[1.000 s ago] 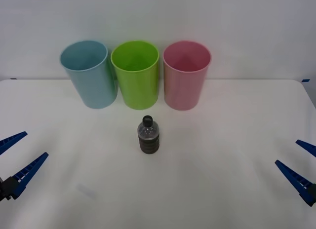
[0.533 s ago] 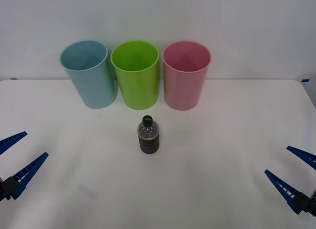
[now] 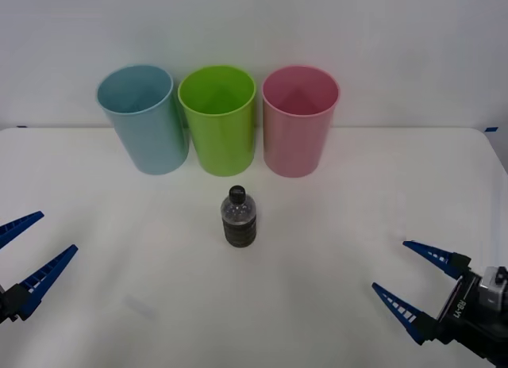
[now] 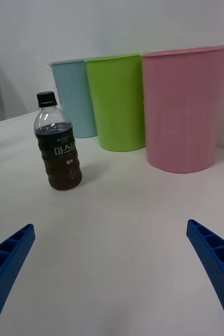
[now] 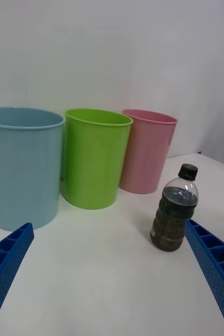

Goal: Grasp the object on the table and drop it into the matching bin: aluminum can to the light blue bin, PET bottle to the pink bin.

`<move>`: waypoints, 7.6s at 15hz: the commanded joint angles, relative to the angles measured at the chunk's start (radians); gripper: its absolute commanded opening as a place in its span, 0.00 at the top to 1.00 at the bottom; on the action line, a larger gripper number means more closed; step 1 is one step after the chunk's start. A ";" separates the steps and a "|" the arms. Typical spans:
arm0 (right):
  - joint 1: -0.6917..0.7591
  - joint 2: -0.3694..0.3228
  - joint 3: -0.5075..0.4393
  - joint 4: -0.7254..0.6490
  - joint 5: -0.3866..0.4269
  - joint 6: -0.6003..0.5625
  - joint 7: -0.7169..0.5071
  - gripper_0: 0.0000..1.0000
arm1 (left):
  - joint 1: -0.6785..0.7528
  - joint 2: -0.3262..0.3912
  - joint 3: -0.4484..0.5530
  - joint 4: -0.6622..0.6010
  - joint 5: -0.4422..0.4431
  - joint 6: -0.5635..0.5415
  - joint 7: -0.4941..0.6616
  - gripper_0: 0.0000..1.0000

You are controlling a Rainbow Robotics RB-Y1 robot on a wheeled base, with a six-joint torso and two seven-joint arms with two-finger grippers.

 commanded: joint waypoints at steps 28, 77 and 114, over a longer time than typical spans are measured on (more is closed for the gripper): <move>-0.276 0.168 0.560 0.017 0.094 0.654 0.074 0.00 | 0.000 0.000 0.000 0.000 0.000 0.000 0.000 0.00; -0.239 -0.036 0.445 -0.381 0.082 0.671 -0.314 1.00 | 0.000 0.000 0.000 0.000 0.000 0.000 0.000 0.00; -0.926 0.161 0.265 0.186 0.387 0.821 -0.573 0.95 | 0.000 0.000 0.000 0.000 0.000 0.000 0.000 0.00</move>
